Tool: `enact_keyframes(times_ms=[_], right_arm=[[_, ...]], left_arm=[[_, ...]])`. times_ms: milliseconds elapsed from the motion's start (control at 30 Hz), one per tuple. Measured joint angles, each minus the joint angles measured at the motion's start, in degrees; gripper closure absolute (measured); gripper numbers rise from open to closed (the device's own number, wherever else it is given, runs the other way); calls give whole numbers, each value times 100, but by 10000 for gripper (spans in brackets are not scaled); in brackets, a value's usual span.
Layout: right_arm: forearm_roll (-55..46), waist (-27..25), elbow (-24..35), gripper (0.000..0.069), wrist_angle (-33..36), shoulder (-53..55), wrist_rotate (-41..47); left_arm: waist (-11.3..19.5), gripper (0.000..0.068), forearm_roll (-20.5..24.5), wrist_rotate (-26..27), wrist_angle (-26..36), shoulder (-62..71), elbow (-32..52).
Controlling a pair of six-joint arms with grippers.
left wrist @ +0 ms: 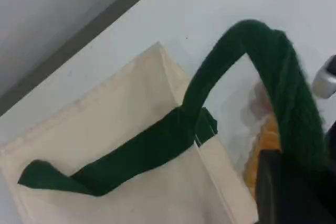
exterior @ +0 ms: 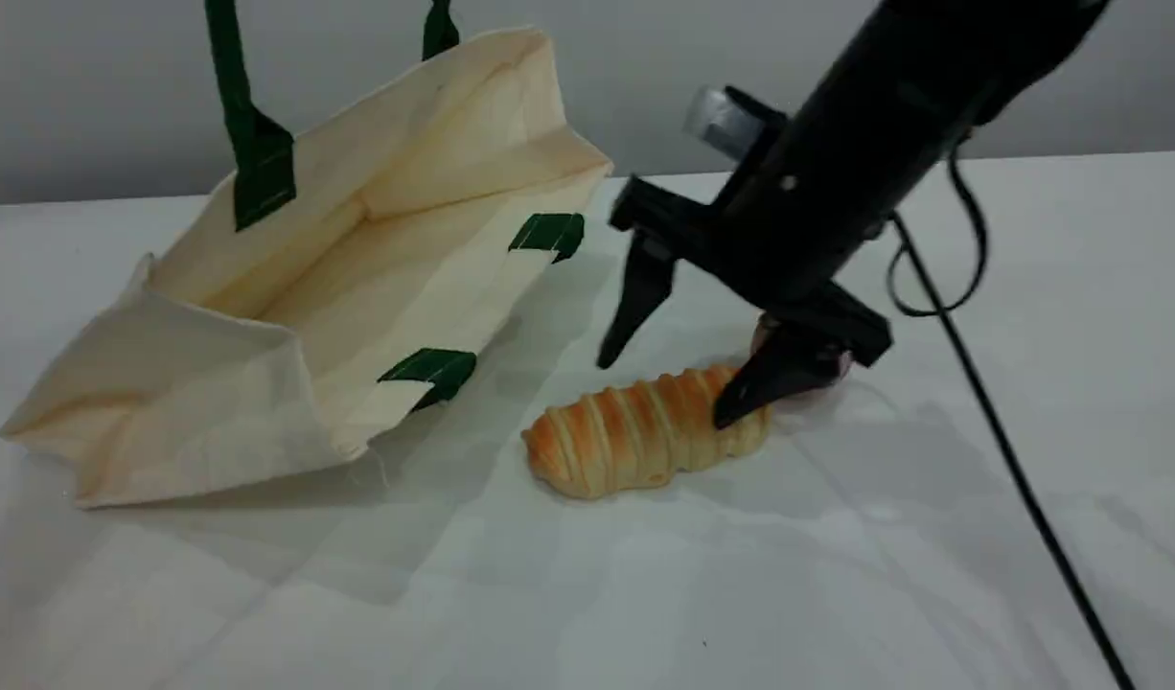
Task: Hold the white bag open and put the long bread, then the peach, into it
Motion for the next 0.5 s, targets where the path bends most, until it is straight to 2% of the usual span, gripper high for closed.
enact_keyframes(times_ms=[500], right_arm=[[-40, 0, -555, 107, 35, 680, 294]], left_arm=[[0, 584, -41, 143, 0, 0, 0]])
